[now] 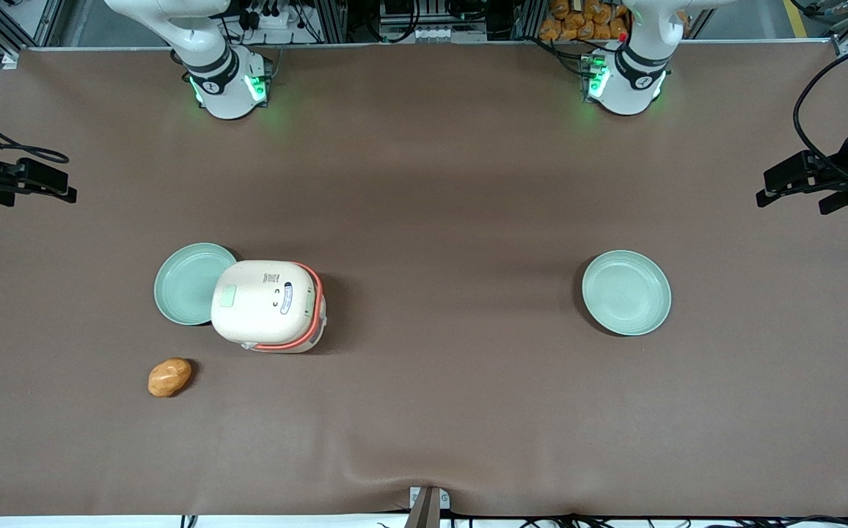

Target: Press rice cooker button with right arm

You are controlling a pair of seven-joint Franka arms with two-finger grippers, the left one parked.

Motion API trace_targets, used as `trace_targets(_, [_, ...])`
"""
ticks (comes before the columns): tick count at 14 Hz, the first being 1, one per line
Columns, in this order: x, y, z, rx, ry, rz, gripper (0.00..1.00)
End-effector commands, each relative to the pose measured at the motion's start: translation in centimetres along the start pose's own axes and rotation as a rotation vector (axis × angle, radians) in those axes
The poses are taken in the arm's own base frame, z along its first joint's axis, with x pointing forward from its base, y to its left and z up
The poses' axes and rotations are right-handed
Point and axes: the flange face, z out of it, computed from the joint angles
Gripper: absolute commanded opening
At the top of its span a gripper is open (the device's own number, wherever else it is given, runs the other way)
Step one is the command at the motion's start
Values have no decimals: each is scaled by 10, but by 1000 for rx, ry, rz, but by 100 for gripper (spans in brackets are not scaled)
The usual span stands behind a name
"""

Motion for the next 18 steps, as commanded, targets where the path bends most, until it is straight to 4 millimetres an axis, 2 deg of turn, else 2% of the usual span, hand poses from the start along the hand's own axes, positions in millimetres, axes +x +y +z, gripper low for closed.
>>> trace_targets(1, [-7,-2,-6,-27,10,11,100])
trace_targets(8, [-3,-5,-2,-14,11,-4,100])
trace_targets(10, [-1,-28,0,-17,4,-45,100])
trace_targets(13, [2,-40,3,-36,1,-67,100])
trace_targets(18, [33,-69,26,-70,42,-129,100])
